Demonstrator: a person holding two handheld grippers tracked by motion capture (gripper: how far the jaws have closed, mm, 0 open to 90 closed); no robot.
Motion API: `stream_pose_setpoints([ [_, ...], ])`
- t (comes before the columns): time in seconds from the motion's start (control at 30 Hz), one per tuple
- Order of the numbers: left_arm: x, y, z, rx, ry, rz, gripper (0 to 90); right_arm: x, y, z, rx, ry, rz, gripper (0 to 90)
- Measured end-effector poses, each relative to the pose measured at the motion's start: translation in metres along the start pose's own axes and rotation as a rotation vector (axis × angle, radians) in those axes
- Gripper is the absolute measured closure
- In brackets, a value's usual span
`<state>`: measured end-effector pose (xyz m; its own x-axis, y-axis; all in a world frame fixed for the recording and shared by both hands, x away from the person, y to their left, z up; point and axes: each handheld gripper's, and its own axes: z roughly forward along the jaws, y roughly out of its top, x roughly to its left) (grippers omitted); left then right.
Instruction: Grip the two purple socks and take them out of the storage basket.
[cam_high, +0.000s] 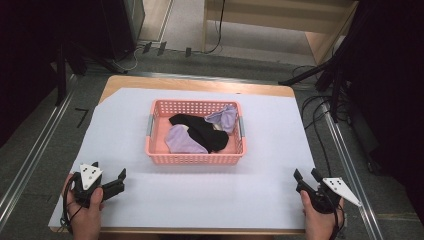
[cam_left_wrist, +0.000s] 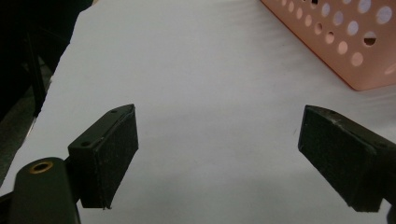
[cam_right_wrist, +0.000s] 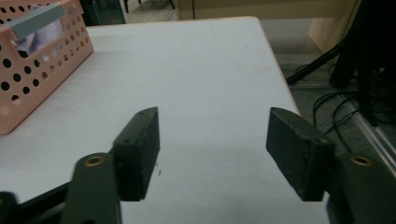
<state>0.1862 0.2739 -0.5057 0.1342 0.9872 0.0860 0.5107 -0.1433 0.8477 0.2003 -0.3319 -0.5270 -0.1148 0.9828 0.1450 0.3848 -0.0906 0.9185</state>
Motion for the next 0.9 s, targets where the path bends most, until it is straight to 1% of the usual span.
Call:
stream_pose_setpoints([
  [0.03,0.000,0.000,0.000,0.000,-0.001,-0.002,13.2,0.002,0.000,0.000,-0.009,-0.009,-0.009,39.2],
  [0.1,0.001,0.000,0.000,-0.002,-0.008,-0.009,13.2,0.005,0.001,0.000,-0.031,-0.026,0.000,40.6],
  [0.13,0.001,0.000,0.000,-0.001,-0.008,-0.010,13.3,0.006,0.001,0.000,-0.061,-0.012,0.023,41.6],
  [0.17,0.001,0.000,0.000,-0.003,-0.008,-0.012,13.3,0.008,0.003,-0.001,-0.075,0.002,0.042,42.6],
  [0.2,0.001,0.000,0.000,-0.002,-0.010,-0.012,13.4,0.010,0.006,-0.002,-0.081,0.007,0.049,43.4],
  [0.27,0.001,0.000,0.000,-0.001,-0.009,-0.012,13.6,0.017,0.014,-0.003,-0.095,0.005,0.034,44.4],
  [0.33,0.001,0.000,0.001,-0.002,-0.011,-0.010,13.7,0.025,0.023,-0.005,-0.106,0.026,0.034,45.7],
  [0.37,0.001,0.000,0.001,0.006,-0.009,-0.001,13.7,0.029,0.028,-0.005,-0.107,0.030,0.034,45.8],
  [0.4,0.000,0.000,0.001,0.009,-0.006,0.003,13.8,0.033,0.032,-0.004,-0.107,0.039,0.033,45.9],
  [0.43,0.000,0.000,0.001,0.009,-0.006,0.005,13.8,0.039,0.036,-0.003,-0.106,0.063,0.037,46.8],
  [0.47,0.000,0.000,0.001,0.009,-0.007,0.002,13.8,0.045,0.040,-0.001,-0.100,0.083,0.029,47.2],
  [0.57,0.001,0.000,0.001,0.007,-0.010,0.005,13.9,0.066,0.051,0.007,-0.069,0.105,-0.021,49.2],
  [0.63,0.001,0.000,0.001,0.008,-0.012,0.005,13.9,0.081,0.059,0.013,-0.053,0.132,-0.046,50.1],
  [0.67,0.001,0.000,0.001,0.007,-0.014,0.005,14.0,0.088,0.063,0.016,-0.050,0.142,-0.066,50.4],
  [0.8,0.000,0.000,0.001,0.003,-0.021,0.004,14.0,0.115,0.080,0.028,-0.038,0.196,-0.108,51.2],
  [0.9,0.001,0.000,0.000,0.003,-0.023,0.002,14.1,0.133,0.088,0.038,-0.006,0.240,-0.112,54.0],
])
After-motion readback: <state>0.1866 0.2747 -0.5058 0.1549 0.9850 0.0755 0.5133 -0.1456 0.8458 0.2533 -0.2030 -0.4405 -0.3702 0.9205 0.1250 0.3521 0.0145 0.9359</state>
